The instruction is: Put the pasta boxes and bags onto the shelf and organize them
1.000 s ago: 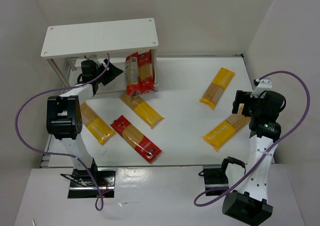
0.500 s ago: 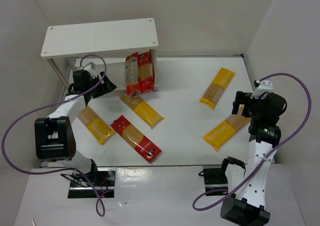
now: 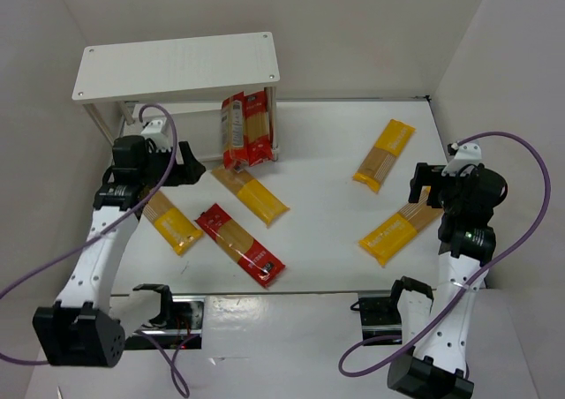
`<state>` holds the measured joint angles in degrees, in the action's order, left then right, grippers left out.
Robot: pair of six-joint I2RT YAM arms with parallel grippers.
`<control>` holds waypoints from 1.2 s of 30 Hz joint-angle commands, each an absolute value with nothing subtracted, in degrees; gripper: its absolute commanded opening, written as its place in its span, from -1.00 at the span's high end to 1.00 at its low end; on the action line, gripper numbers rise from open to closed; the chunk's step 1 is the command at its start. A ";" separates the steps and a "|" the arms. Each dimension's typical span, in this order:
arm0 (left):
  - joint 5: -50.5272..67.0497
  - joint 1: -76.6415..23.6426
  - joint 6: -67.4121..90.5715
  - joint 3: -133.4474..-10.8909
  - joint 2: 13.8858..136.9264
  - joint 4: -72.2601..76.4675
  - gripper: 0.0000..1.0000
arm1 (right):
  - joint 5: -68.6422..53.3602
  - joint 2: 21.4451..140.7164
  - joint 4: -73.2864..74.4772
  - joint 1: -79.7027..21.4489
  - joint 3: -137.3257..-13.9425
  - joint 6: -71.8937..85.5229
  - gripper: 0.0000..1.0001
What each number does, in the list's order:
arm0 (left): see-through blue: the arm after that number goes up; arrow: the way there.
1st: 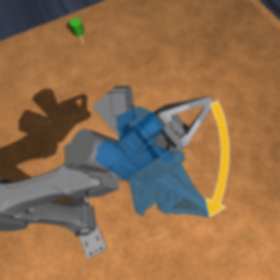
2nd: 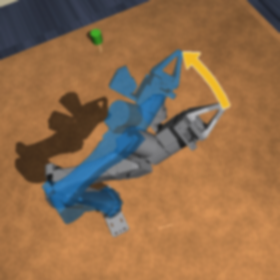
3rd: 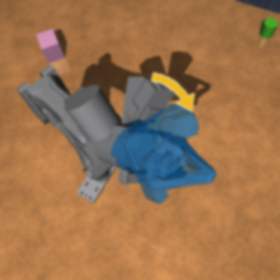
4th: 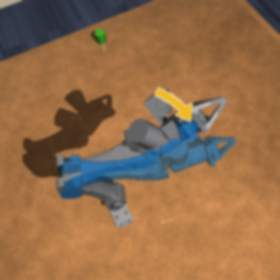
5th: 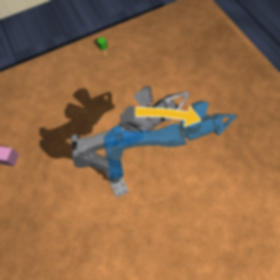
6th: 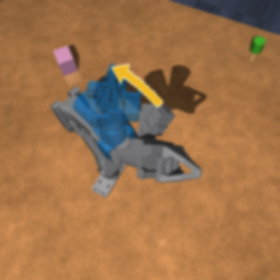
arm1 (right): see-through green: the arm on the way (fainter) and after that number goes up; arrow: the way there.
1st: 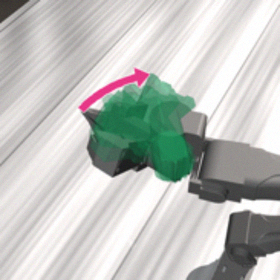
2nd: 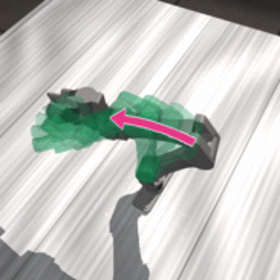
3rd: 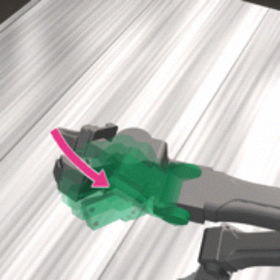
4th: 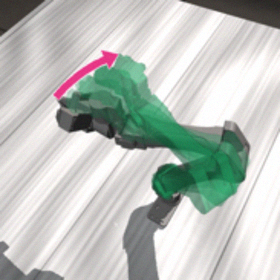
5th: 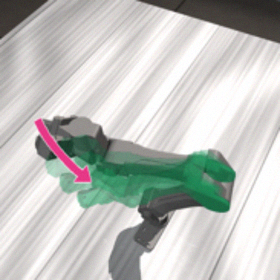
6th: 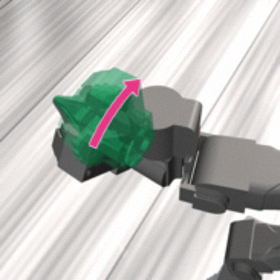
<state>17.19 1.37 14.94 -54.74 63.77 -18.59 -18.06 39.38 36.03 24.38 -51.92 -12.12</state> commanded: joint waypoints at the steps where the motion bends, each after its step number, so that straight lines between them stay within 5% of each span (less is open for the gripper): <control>1: 16.17 -0.09 13.36 -54.76 55.65 -25.74 -0.78 | -19.34 38.24 34.28 24.79 -51.50 -13.35 -1.00; 13: 3.45 -0.09 9.32 -58.35 41.22 -32.77 -0.99 | -21.70 35.87 34.80 24.79 -51.50 -14.41 -1.00; 29: 4.31 7.90 4.39 -50.54 20.14 -30.50 -0.99 | -21.09 36.47 35.33 24.79 -51.50 -14.85 -1.00; 36: 6.59 13.35 2.38 -50.54 24.16 -30.50 -0.99 | -23.02 42.18 35.85 24.79 -52.03 -15.99 -1.00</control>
<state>4.86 11.94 4.40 -50.37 21.82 -31.77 -21.74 40.60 36.21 24.38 -51.92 -14.94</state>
